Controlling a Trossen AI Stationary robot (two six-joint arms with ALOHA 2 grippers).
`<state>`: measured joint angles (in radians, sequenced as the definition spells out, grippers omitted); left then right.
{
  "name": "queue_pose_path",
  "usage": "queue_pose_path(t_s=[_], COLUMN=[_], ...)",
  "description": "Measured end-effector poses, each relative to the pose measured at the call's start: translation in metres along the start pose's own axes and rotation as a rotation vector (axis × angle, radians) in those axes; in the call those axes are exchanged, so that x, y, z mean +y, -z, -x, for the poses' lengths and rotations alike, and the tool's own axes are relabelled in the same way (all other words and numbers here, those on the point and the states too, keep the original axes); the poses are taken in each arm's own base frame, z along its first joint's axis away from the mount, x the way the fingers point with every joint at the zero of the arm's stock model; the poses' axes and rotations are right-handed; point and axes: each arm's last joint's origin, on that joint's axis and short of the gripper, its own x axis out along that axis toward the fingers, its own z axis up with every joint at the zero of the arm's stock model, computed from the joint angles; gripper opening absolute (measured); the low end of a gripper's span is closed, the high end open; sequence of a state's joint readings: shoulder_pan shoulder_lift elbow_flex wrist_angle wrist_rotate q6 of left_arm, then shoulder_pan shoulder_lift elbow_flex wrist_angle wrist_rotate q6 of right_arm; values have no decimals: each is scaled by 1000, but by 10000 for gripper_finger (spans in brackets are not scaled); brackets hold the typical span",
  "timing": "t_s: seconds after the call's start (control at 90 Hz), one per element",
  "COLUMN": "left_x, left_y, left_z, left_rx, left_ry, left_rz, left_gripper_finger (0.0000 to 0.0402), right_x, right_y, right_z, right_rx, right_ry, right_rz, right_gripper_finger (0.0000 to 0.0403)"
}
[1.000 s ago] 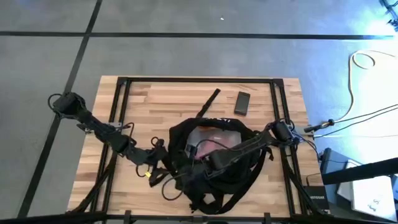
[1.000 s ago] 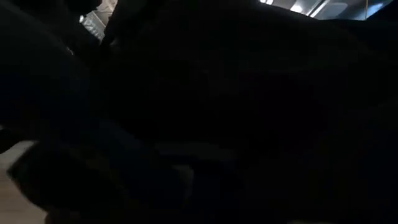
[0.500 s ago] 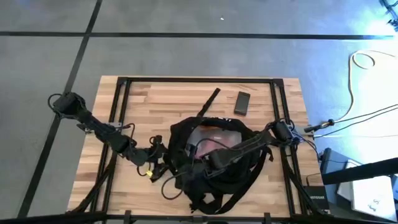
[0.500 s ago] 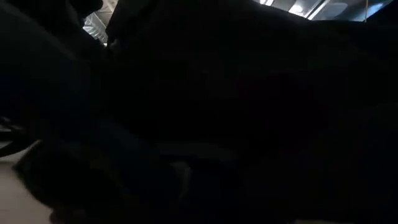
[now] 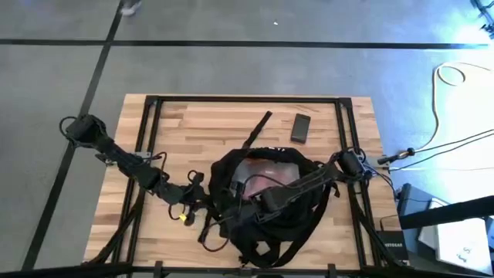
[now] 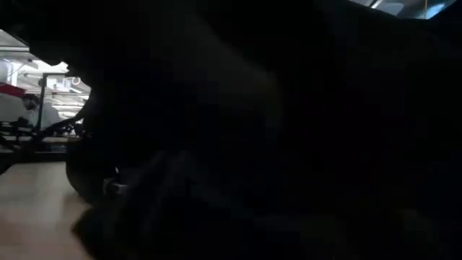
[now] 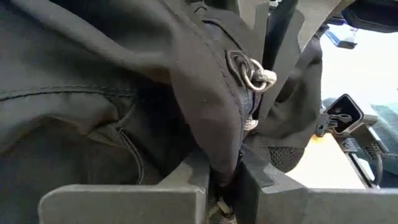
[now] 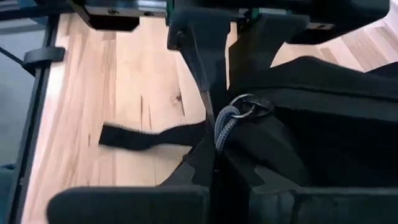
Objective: Unpack backpack
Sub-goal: Close the black bag
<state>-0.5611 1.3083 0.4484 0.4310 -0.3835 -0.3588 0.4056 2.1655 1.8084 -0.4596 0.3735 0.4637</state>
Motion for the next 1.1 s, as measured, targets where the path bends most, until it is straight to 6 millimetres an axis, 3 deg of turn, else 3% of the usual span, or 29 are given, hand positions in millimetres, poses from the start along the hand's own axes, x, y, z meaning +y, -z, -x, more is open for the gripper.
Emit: queue_pose_path(t_s=[0.211, 0.6, 0.844, 1.1], left_x=[-1, 0, -1, -1], left_y=[-2, -1, -3, -2], left_z=[0, 0, 0, 0], left_rx=[-18, -5, -18, -10], left_ry=[-3, -1, 1, 12], left_rz=[12, 15, 33, 28], left_gripper_finger=[16, 14, 19, 24], right_x=[-12, -21, -31, -38], right_y=[-14, -19, -24, -21], right_z=[14, 32, 51, 52], right_rx=[23, 112, 121, 150], right_ry=[-73, -152, -82, -3], right_rz=[-24, -1, -2, -1], right_gripper_finger=[0, 0, 0, 0])
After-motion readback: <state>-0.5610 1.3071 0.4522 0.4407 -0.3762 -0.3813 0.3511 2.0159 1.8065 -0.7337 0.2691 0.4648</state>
